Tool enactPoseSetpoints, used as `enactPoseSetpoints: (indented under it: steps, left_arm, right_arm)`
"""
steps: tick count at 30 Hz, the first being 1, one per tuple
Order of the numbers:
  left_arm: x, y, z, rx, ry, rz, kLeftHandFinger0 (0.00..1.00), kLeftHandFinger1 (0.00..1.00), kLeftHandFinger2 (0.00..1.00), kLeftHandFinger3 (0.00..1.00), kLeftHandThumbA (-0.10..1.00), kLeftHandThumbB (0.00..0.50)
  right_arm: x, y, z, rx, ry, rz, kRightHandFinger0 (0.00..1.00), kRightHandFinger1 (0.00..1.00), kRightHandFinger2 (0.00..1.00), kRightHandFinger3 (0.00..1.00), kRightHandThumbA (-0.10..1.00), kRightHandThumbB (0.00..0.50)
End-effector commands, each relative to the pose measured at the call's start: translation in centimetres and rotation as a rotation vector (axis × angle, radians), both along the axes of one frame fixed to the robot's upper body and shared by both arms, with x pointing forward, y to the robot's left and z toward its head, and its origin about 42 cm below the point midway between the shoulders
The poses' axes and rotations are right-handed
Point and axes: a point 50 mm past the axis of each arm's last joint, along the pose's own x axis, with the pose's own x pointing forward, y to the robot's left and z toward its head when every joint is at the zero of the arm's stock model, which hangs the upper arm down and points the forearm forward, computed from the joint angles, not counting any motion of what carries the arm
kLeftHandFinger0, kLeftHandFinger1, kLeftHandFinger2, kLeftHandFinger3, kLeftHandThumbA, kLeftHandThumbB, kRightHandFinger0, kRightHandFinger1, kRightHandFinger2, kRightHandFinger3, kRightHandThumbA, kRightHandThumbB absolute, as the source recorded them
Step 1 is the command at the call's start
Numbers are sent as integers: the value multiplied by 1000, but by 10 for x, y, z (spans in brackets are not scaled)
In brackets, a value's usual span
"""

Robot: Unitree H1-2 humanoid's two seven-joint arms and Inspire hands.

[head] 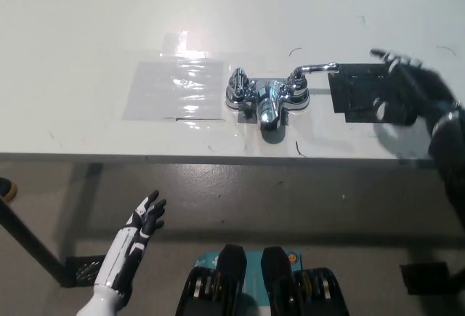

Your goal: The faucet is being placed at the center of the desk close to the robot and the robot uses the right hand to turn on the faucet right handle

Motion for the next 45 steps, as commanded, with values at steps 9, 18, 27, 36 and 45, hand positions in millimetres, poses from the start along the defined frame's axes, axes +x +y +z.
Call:
enactPoseSetpoints:
  steps: [9, 18, 27, 36, 45]
  left_arm:
    - [69, -2, 59, -9, -197, -24, 1000, 1000, 1000, 1000, 945, 96]
    - [72, -1, 64, -26, -210, -16, 1000, 1000, 1000, 1000, 941, 97]
    - [57, 2, 55, -25, -182, -13, 1000, 1000, 1000, 1000, 953, 101]
    - [36, 3, 41, -20, -147, -11, 1000, 1000, 1000, 1000, 960, 82]
    - [20, 4, 29, -22, -105, -18, 1000, 1000, 1000, 1000, 967, 98]
  right_arm:
    - [-255, 3, 185, 537, -1673, 312, 1000, 1000, 1000, 1000, 408, 1]
    - [-240, 11, 142, 664, -1524, 320, 1000, 1000, 1000, 1000, 269, 0]
    - [-199, 9, 35, 874, -975, 159, 1000, 1000, 1000, 1000, 282, 22]
    - [-169, 2, -65, 991, -537, 33, 1000, 1000, 1000, 1000, 541, 19]
    - [-169, -2, -133, 1062, -267, -65, 1000, 1000, 1000, 1000, 710, 26]
